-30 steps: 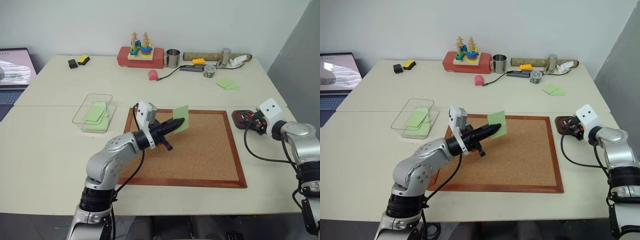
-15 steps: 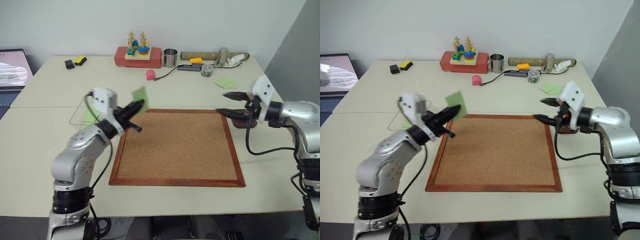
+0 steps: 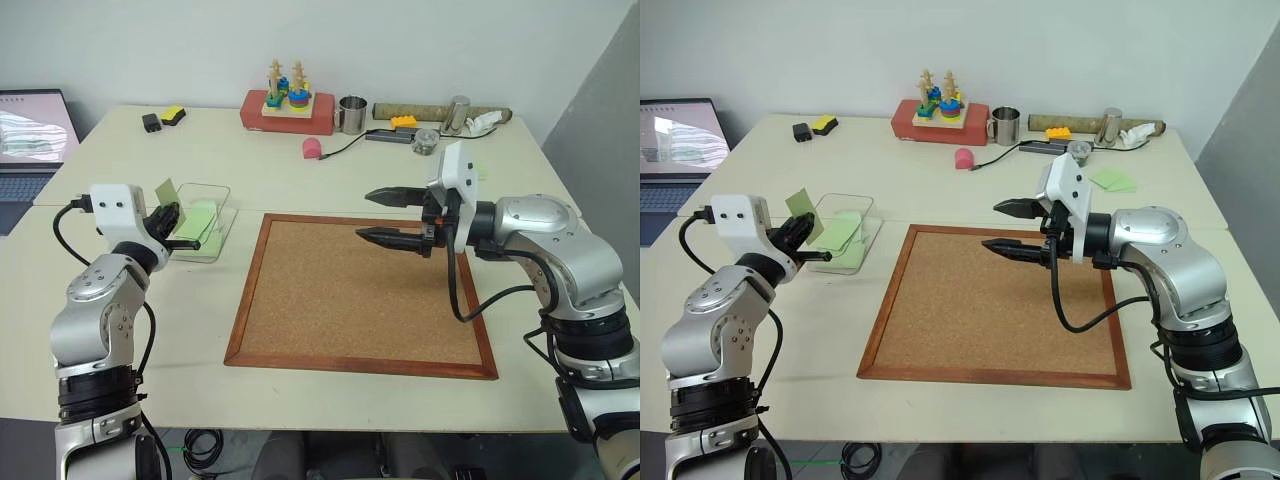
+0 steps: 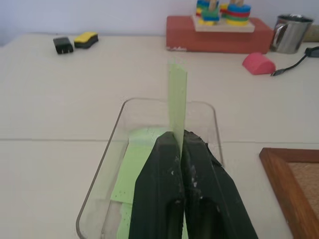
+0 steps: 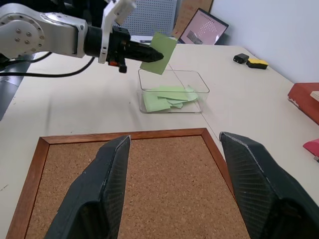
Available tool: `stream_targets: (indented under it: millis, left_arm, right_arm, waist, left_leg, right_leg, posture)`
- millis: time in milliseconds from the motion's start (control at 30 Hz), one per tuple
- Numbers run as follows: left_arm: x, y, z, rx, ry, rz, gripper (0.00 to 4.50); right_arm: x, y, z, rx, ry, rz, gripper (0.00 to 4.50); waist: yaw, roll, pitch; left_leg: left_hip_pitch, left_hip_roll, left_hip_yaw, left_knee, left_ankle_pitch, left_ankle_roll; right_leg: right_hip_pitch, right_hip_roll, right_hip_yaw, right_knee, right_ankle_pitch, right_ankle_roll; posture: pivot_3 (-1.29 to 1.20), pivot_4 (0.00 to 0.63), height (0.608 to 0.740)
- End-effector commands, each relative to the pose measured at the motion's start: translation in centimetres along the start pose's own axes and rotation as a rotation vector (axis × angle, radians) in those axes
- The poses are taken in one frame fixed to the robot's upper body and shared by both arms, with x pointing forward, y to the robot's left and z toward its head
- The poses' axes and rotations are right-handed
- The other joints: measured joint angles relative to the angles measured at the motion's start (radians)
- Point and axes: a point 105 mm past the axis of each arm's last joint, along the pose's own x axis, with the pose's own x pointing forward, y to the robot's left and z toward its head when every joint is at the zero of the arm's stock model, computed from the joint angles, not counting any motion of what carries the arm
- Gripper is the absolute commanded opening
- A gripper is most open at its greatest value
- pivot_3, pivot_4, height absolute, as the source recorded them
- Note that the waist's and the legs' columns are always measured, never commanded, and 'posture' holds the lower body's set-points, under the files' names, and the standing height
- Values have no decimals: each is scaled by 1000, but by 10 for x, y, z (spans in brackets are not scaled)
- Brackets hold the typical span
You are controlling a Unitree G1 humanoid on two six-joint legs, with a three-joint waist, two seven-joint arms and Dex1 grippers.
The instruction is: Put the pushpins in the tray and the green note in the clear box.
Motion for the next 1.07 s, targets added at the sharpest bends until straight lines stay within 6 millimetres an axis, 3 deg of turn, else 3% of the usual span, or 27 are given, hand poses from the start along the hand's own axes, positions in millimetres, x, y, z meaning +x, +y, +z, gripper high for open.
stream_targets:
  millis: [33, 400, 533, 633, 767, 867, 967, 1067]
  left_arm:
    - [4, 1, 14, 31, -43, -5, 1022]
    - [2, -3, 21, 114, -43, -30, 3180]
    - [-13, -18, 33, 219, -52, -168, 3914]
    - [-40, -37, 40, 480, -29, -367, 3914]
    - [-71, -40, 30, 627, 88, -551, 3914]
    - [-84, -32, 20, 670, 184, -616, 3914]
    - [-98, -30, 18, 625, 228, -686, 3914]
    - [-97, -30, 19, 609, 210, -692, 3914]
  right_arm:
    - [-1, 4, 8, -31, -16, 6, 3011]
    - [-5, -2, 6, -43, 3, -21, 3011]
    - [-15, -5, 6, -72, 17, -14, 3011]
    - [-38, -14, 5, -103, 61, -20, 3011]
    - [-70, -10, -9, -119, 181, 25, 3011]
    - [-92, -5, -17, -125, 263, 45, 3011]
    - [-127, -1, -35, -110, 411, 37, 3011]
    - [-141, 5, -47, -115, 487, 42, 3011]
  waist:
    - [-1, 0, 0]
    - [-3, 0, 0]
    - [-4, 0, 0]
    - [-6, -1, 0]
    - [-4, 0, 1]
    - [-4, 0, 1]
    - [-2, 0, 1]
    - [-3, 0, 1]
  left_leg:
    - [-1, 0, 0, 0, 0, 0]
    - [-10, 0, 1, 0, 0, 0]
    - [-10, 0, 1, 0, 0, 0]
    - [-10, 0, 2, 0, 0, 0]
    - [-10, 0, 5, -1, 0, 0]
    - [-10, 1, 5, -1, 0, 0]
    - [-10, 1, 5, -1, 0, 0]
    - [-9, 1, 6, 0, 0, 0]
  right_leg:
    - [-1, 0, 0, 0, 0, 0]
    - [-14, 0, 1, 5, 0, -1]
    - [-14, 0, 1, 5, 0, -1]
    - [-14, 0, 2, 4, 0, -1]
    - [-14, -1, 4, 3, 0, -1]
    - [-14, 0, 3, 3, 0, -1]
    - [-14, 0, 3, 3, -1, -2]
    - [-14, 0, 4, 3, -1, -2]
  posture:
    - [0, 150, 740]
    - [0, 150, 740]
    - [0, 150, 740]
    - [0, 150, 740]
    - [0, 150, 740]
    - [0, 150, 740]
    - [0, 150, 740]
    - [0, 150, 740]
